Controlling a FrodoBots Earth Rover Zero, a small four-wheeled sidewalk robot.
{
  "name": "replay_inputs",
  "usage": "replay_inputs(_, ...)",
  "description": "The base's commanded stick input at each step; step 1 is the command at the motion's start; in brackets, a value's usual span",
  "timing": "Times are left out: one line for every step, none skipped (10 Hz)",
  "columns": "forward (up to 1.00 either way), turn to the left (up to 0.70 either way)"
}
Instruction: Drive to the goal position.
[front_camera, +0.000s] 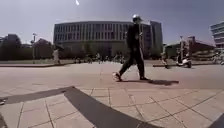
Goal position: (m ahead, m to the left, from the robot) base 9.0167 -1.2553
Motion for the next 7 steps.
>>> replay_inputs(1.00, 0.00)
replay_inputs(1.00, 0.00)
replay_inputs(1.00, 0.00)
replay_inputs(1.00, 0.00)
replay_inputs(1.00, 0.00)
replay_inputs(1.00, 0.00)
replay_inputs(1.00, 0.00)
